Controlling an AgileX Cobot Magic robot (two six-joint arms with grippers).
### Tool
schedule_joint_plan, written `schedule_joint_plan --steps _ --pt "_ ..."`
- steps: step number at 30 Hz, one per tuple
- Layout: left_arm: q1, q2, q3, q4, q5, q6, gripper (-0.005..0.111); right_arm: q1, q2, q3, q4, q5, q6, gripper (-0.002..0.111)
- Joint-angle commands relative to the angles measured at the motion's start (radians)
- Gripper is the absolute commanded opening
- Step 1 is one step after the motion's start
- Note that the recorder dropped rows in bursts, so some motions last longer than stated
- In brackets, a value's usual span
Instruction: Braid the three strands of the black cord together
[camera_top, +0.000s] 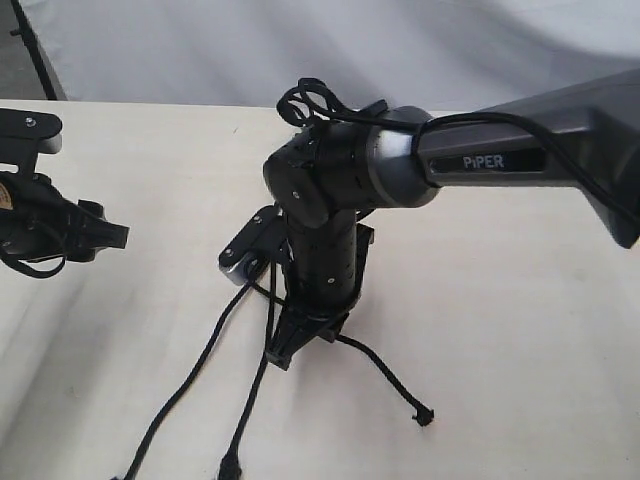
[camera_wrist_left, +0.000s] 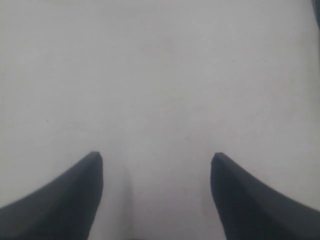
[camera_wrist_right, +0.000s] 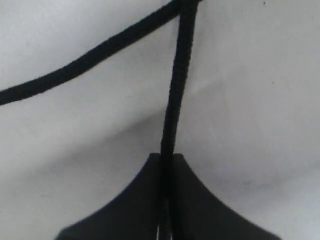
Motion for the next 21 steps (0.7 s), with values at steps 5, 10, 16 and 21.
schedule_joint_plan --steps 5,10,16,21 --pt "0.003 -0.007 0.007 -0.003 0.002 -0.003 0.06 -0.003 -0.003 0.005 -0.035 -0.034 0.036 0.054" --pt "-0.007 -0.007 0.007 -0.003 0.033 -0.009 0.06 -0.006 -0.09 0.003 -0.112 -0.056 0.044 0.072" --pt "-0.156 -0.007 0.007 -0.003 0.081 0.004 0.06 -0.047 -0.308 0.006 -0.19 -0.147 0.226 0.072" --pt "-0.352 -0.007 0.007 -0.008 0.193 -0.005 0.06 -0.112 -0.482 0.102 -0.19 -0.245 0.27 0.072"
